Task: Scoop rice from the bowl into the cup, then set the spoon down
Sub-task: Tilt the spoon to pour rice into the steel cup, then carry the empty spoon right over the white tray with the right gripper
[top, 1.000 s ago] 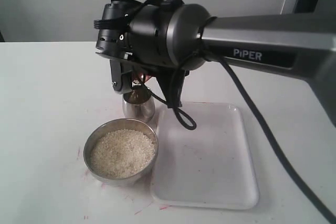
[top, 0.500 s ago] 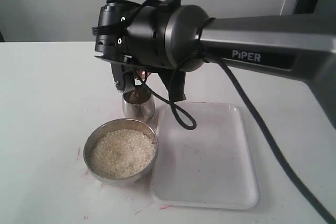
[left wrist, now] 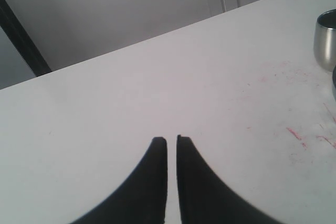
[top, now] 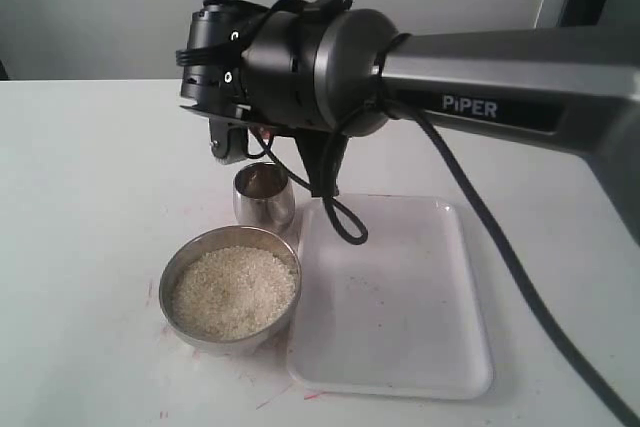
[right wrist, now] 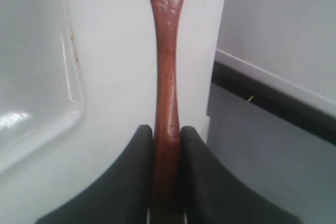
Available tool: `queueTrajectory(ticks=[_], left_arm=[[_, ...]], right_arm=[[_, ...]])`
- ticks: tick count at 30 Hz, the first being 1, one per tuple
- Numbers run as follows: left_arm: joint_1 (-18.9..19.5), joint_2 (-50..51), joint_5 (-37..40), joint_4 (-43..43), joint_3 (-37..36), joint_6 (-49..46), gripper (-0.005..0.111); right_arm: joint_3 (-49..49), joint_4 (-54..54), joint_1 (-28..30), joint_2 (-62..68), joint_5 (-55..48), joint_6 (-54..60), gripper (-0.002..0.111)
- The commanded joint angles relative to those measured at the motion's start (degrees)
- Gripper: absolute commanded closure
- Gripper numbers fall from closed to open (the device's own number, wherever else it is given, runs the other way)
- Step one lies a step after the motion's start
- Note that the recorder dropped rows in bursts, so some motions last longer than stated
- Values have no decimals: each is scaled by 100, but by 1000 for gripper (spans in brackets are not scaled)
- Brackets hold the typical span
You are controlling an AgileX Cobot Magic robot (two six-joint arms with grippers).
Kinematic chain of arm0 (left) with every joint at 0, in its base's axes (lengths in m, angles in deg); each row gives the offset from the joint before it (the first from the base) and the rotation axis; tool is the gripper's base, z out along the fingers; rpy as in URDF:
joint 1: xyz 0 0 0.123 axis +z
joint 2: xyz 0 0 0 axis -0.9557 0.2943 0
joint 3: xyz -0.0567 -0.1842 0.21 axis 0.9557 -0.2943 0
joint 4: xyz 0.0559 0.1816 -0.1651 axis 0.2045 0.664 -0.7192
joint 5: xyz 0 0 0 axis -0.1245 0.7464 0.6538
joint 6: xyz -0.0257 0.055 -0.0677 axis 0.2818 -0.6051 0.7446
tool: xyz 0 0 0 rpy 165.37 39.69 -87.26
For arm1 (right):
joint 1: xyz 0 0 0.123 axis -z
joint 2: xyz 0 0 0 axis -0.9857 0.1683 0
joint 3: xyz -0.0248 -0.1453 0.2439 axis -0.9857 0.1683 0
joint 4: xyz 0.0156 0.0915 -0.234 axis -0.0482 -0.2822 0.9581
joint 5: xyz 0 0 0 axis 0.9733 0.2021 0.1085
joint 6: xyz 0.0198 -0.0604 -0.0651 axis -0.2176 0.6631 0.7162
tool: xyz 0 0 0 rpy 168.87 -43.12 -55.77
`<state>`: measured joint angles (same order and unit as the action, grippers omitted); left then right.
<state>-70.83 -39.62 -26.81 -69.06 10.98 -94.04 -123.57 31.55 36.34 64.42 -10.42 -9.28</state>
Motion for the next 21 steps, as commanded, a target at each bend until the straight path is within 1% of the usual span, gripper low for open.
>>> queueTrajectory(ticks=[1,3,6,9,12,14,18,21], left_arm=[[-6,-5,-34,-64,33,8,92],[-6,-5,-34,-64,33,8,92],[-6,-5,-34,-64,33,8,92],[-6,-5,-34,-64,33,8,92],[-6,-5,-34,-64,33,8,92],[-6,-5,-34,-64,33,8,92],[-6,-5,-34,-64,33,8,92],[-6,-5,-34,-64,33,8,92]], right_arm=[[-30,-555,-24,-130,-18,-1029,108],[-30,-783,-52,-254,-18,-1231,108],[-30,-999,-61,-547,-18,-1950,108],[-30,-1625,-61,-923,-18,-2528,108],[-30,-2310,-61,-1302,-18,-2797,108],[-30,-2698,-61,-1521,-18,-3177,108],[70,-2838,-61,-1851,-18,-3821,108],[404,-2838,-61,-2097,-18,-4077,108]])
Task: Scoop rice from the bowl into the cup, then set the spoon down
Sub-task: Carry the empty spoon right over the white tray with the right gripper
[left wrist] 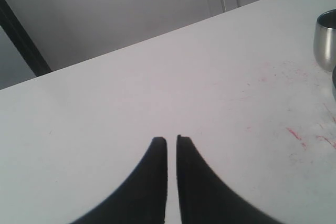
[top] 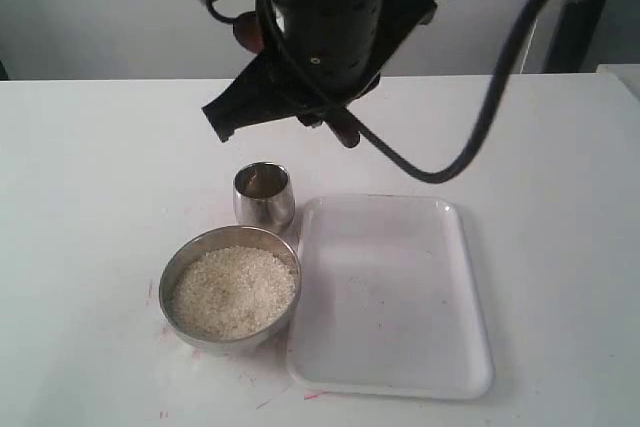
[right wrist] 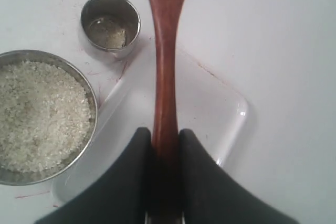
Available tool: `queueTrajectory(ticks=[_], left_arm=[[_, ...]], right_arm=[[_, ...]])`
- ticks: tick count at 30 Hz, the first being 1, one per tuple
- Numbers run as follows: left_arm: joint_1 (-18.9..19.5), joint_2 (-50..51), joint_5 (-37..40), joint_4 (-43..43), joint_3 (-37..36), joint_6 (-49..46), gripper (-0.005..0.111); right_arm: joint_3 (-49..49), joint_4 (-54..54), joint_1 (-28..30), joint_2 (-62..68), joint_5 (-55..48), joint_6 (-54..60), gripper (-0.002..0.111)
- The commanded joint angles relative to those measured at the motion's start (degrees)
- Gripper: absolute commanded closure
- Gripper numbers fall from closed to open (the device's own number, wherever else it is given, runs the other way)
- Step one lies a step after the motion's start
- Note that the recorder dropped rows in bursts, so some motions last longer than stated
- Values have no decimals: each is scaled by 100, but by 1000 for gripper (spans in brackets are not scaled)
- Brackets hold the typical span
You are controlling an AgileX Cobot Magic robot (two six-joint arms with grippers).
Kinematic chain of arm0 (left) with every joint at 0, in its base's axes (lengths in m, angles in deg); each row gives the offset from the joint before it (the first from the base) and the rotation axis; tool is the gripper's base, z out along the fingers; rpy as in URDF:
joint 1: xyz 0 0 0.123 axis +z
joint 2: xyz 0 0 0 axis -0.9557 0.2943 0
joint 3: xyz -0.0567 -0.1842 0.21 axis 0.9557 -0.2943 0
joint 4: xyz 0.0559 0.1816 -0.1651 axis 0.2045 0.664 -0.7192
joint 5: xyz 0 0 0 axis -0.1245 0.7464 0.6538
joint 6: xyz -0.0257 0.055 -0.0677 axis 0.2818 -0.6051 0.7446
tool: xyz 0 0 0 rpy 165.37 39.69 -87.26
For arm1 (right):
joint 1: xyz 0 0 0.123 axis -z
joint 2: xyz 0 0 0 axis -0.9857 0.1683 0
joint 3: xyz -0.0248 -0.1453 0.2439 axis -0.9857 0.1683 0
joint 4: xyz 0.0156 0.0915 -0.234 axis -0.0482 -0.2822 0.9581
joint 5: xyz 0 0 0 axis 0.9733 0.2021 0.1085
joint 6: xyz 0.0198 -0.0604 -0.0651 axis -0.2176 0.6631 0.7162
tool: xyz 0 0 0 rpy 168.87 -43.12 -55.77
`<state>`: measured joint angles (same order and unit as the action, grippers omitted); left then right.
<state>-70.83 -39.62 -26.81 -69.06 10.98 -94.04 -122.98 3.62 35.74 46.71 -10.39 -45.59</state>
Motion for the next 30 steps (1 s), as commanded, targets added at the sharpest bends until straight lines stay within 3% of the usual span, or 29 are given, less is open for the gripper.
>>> queueTrajectory(ticks=[1,7,11,14,21,25,30], left_arm=[[-6,-5,-34,-64,33,8,92],[-6,-5,-34,-64,33,8,92],[-6,-5,-34,-64,33,8,92],[-6,-5,-34,-64,33,8,92],[-6,-5,-34,-64,33,8,92],[-6,-5,-34,-64,33,8,92],[-6,-5,-34,-64,33,8,92]], right_arm=[[516,-44,11,-431,-21,-589,108],[1930,-382,1,-1230,-21,-2040,108],[2526,-635,1,-1501,-21,-2374,108],[2984,-987,1,-1567,559,-2494,108],[2919,-930,220,-1489,1611,-2638,108],[2176,-960,815,-925,1195,-2401,108],[2108,-973,918,-328,1030,-2327,108]])
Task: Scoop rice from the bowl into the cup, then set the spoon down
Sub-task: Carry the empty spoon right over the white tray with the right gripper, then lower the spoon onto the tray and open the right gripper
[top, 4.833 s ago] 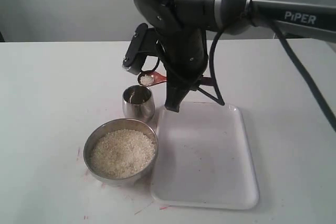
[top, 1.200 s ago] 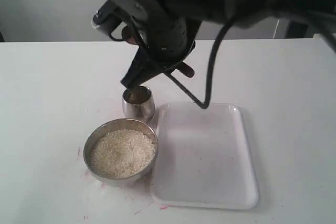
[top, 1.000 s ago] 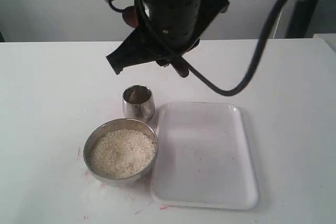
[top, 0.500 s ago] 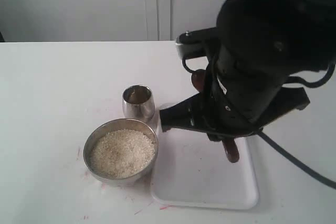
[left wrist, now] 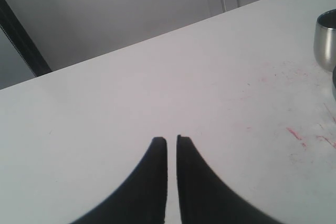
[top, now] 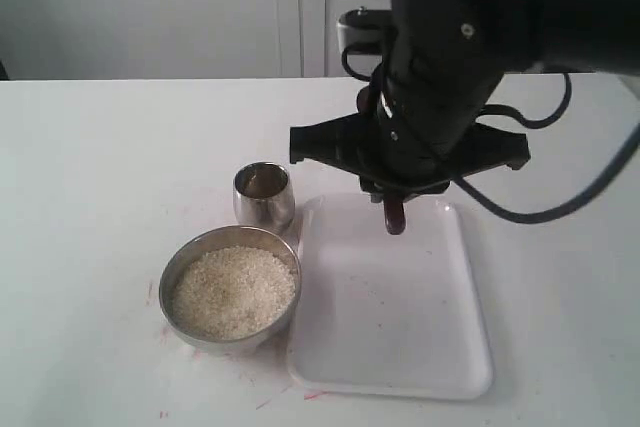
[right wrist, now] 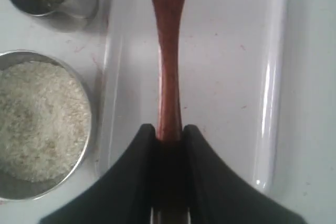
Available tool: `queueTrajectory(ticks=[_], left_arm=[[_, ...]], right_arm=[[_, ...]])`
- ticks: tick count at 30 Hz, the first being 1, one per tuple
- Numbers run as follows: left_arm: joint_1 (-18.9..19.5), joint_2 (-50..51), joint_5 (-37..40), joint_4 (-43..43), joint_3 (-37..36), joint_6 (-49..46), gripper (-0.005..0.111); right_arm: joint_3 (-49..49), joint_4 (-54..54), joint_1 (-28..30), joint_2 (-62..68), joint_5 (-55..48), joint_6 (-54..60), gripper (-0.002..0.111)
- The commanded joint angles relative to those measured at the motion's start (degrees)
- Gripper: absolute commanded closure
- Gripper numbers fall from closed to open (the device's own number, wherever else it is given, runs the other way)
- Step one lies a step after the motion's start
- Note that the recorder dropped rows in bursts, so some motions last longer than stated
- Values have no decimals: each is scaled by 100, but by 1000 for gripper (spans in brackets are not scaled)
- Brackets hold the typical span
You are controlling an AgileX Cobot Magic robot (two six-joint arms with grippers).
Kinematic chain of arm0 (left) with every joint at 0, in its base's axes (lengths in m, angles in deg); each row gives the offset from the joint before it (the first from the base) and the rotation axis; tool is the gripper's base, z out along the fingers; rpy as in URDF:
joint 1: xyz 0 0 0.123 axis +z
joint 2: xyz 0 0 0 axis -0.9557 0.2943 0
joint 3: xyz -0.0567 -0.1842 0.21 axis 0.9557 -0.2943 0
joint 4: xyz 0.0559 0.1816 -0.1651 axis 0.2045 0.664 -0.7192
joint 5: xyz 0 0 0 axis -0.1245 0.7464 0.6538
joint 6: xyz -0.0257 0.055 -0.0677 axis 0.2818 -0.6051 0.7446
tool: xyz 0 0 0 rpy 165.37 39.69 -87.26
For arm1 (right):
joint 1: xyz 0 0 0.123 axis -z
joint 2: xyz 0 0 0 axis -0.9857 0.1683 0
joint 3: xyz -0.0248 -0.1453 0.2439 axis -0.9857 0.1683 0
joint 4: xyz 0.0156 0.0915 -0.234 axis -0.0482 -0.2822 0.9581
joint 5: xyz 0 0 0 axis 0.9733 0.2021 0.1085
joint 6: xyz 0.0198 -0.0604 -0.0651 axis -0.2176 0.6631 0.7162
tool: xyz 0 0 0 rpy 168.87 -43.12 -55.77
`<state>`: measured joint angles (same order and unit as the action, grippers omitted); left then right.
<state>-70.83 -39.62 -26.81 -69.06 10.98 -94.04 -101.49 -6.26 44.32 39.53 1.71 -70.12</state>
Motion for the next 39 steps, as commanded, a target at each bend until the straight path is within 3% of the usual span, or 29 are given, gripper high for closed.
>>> queueTrajectory(ticks=[1,4,9,19,27,39], left_arm=[[-6,-5,-34,-64,33,8,92],[-6,-5,-34,-64,33,8,92],[-6,-5,-34,-64,33,8,92],[-6,-5,-34,-64,33,8,92],[-6,-5,-34,-64,33,8,92],[-6,-5,-34,-64,33,8,92]], right_arm=[[-40,-16,60,545,-249,244,108],[21,-287,60,968,-431,500,108],[548,-566,60,1282,459,583,108],[1293,-301,60,1291,1157,35,108],[1309,33,60,1291,1286,-606,108],[1309,-143,60,1291,1065,-462,108]])
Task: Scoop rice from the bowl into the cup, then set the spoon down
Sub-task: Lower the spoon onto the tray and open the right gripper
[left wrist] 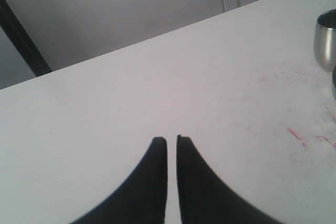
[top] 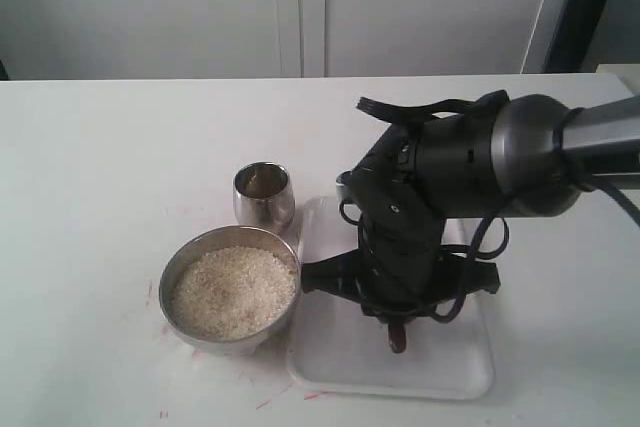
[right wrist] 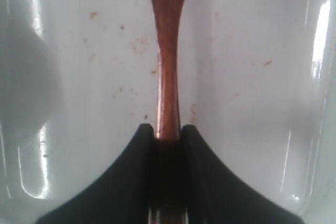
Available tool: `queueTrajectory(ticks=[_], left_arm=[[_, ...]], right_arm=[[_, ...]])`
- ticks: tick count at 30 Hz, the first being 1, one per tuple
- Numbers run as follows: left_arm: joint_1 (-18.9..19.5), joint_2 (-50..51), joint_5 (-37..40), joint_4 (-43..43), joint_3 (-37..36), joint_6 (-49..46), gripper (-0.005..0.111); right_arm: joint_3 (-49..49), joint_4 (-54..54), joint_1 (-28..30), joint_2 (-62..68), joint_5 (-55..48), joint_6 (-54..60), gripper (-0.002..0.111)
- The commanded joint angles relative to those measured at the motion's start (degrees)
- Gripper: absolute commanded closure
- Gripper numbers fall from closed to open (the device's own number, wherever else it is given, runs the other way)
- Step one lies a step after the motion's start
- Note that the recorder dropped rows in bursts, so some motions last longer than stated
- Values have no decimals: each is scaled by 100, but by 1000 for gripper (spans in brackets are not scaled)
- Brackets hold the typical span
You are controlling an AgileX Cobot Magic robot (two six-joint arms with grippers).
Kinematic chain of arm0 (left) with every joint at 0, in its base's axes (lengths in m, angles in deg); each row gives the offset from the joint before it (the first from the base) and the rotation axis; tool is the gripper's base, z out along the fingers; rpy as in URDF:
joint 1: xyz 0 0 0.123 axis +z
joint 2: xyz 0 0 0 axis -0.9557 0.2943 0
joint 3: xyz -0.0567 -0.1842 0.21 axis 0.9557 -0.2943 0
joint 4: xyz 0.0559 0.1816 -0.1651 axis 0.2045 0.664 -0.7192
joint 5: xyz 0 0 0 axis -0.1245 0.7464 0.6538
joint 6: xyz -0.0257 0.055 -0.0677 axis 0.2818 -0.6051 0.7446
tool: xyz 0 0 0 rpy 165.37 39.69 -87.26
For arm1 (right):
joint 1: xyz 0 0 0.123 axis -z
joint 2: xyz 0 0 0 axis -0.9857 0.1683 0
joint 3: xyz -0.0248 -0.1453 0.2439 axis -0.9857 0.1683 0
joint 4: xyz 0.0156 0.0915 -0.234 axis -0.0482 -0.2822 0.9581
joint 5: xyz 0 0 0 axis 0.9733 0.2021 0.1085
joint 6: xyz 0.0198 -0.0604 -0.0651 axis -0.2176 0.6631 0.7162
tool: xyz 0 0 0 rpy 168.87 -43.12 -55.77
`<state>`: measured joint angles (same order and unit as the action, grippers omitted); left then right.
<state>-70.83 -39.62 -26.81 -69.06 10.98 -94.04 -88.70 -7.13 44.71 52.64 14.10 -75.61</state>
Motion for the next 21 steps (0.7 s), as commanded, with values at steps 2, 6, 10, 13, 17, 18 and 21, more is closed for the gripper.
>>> queueTrajectory(ticks=[2,6,10,13,17,18,21], left_arm=[[-6,-5,-34,-64,33,8,92],[-6,-5,-34,-64,33,8,92],[-6,-5,-34,-64,33,8,92],[-6,-5,-34,-64,33,8,92],[-6,-5,-34,-64,33,8,92],[-6,-5,-34,-64,33,8,92],[-6,-5,-34,-64,33,8,92]], right_arm=[[40,-72,21,-21,-291,97,108],[40,-129,21,-21,-329,127,108],[40,-144,21,-5,-278,176,108],[-15,-120,31,86,-208,261,108],[-141,-134,72,207,-197,296,108],[-169,-134,79,216,-197,296,108],[-196,-134,79,216,-184,364,108]])
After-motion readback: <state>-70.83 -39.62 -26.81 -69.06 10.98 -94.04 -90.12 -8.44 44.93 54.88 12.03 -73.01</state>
